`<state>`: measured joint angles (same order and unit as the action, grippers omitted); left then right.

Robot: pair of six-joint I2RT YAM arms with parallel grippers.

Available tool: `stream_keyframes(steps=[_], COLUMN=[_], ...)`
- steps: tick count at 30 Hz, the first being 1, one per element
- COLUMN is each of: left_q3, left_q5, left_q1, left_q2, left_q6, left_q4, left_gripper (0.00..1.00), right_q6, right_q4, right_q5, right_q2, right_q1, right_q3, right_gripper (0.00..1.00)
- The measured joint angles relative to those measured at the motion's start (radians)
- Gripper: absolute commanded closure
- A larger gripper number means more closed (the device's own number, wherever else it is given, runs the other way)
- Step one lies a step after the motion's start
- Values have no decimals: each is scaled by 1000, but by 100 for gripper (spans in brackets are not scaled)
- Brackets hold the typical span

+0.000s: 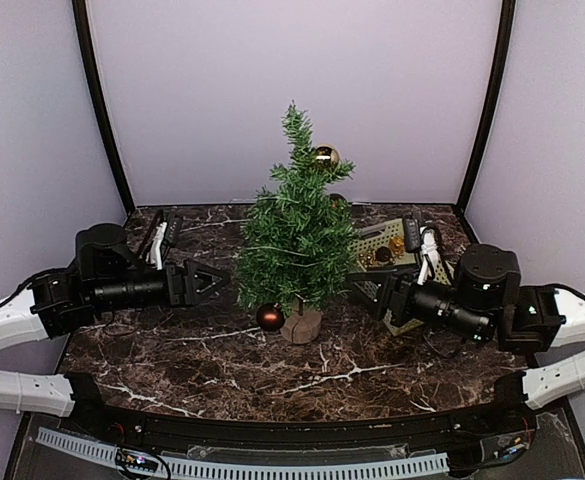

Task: Decorate the small christmas tree
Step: Move the bin to the center of the board.

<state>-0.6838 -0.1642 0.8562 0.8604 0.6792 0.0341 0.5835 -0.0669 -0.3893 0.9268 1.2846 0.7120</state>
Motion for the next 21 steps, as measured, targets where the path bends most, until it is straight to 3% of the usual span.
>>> stream_keyframes(steps=[3, 8, 16, 21], left_q3=[-1, -5, -23, -70], left_q5=[-32, -117, -277, -303], left_q1=[-74, -229, -560, -684], left_q2=[-8, 6, 108, 164], left_q6=[-13, -55, -207, -323], left_q4=[58, 121, 156, 154], left_gripper=[18, 18, 18, 18], right_q6=[16, 28, -50, -110], right_q4=[109, 271, 369, 376], right_q5=[-42, -50, 103, 194], right_q2=[-56, -44, 156, 341], right_q1=[-57, -272, -672, -841], right_q3=[0, 13, 107, 206], right_gripper=[33, 34, 40, 47])
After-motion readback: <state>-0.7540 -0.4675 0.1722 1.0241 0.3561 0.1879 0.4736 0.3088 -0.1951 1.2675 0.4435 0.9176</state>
